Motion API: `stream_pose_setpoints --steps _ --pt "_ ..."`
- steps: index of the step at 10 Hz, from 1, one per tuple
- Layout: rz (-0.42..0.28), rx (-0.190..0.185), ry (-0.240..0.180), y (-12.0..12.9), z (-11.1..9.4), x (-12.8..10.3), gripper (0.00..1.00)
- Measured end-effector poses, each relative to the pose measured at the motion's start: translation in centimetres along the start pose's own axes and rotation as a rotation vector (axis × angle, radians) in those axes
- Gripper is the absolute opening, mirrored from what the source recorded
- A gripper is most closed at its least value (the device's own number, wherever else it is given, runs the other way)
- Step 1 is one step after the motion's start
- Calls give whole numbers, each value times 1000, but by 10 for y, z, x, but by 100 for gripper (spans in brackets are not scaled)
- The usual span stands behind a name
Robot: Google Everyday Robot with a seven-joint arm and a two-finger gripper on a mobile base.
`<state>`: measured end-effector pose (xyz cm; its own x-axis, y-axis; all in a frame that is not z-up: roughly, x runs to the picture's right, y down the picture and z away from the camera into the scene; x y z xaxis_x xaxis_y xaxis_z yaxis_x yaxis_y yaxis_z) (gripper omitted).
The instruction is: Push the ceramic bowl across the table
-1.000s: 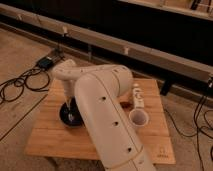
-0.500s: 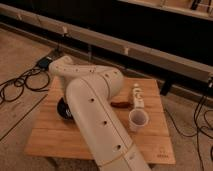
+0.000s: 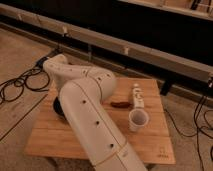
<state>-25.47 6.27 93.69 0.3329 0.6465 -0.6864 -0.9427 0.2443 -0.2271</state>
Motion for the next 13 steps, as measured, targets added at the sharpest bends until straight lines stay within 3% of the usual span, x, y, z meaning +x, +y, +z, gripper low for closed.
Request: stream_pose_setpoints --steps 6,13 --pt "-81 -48 3 45 -12 12 65" --pt "-135 -34 -14 54 -22 5 65"
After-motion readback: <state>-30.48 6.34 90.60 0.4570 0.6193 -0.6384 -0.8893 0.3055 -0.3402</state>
